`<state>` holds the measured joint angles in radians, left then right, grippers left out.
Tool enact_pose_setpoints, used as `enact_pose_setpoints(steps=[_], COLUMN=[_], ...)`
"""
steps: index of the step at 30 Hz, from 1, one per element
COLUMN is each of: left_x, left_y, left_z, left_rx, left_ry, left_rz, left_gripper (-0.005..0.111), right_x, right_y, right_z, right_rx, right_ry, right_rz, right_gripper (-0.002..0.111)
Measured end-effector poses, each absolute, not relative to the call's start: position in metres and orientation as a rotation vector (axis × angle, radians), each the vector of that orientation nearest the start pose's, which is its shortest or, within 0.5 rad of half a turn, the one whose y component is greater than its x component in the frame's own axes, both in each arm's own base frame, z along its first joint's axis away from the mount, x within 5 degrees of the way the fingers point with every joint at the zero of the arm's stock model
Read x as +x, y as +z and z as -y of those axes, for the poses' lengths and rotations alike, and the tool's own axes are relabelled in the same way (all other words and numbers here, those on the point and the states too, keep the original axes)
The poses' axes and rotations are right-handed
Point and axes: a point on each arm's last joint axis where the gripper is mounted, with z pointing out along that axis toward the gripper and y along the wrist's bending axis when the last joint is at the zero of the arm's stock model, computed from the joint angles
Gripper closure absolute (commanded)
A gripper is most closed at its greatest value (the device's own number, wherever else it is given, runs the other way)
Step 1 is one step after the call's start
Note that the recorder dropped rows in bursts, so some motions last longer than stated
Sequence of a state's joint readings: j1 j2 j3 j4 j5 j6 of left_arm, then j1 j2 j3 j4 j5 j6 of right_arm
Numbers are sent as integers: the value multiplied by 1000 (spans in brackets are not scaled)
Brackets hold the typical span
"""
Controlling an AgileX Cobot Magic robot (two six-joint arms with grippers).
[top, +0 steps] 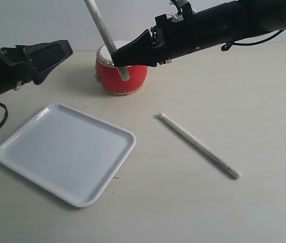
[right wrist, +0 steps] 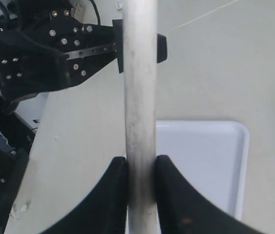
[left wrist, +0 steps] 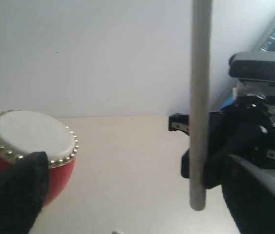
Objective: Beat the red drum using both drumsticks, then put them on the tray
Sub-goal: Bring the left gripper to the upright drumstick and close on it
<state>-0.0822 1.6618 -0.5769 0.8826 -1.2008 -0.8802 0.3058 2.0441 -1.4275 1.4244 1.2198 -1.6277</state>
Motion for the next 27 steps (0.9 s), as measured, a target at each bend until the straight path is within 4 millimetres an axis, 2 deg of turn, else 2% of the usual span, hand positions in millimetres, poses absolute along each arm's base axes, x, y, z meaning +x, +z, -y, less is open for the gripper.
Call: enact_pose_setpoints(steps=[3, 7, 13, 21, 27], left_x=[272, 272, 275, 277, 284], left_y=[210, 217, 221, 221, 207], left_z=[115, 128, 129, 128, 127], left_rx=[488, 533, 504, 480, 411], left_ry=[-1065, -1086, -1085, -1083, -1091], left_rz=[-1555, -1516, -1497, -1495, -1543], left_gripper=[15, 15, 15, 15, 15], right_x=[367, 362, 352, 353, 350], right_y=[222, 222, 223, 225, 225], right_z=[-204, -212, -229, -230, -235], right_rx=[-1225, -1247, -1276, -1253, -1256], right_ry=[1338, 1346, 1383, 1394, 1407], right_rz=[-1730, -1722, -1695, -1688, -1680], right_gripper=[108, 108, 108, 108, 108])
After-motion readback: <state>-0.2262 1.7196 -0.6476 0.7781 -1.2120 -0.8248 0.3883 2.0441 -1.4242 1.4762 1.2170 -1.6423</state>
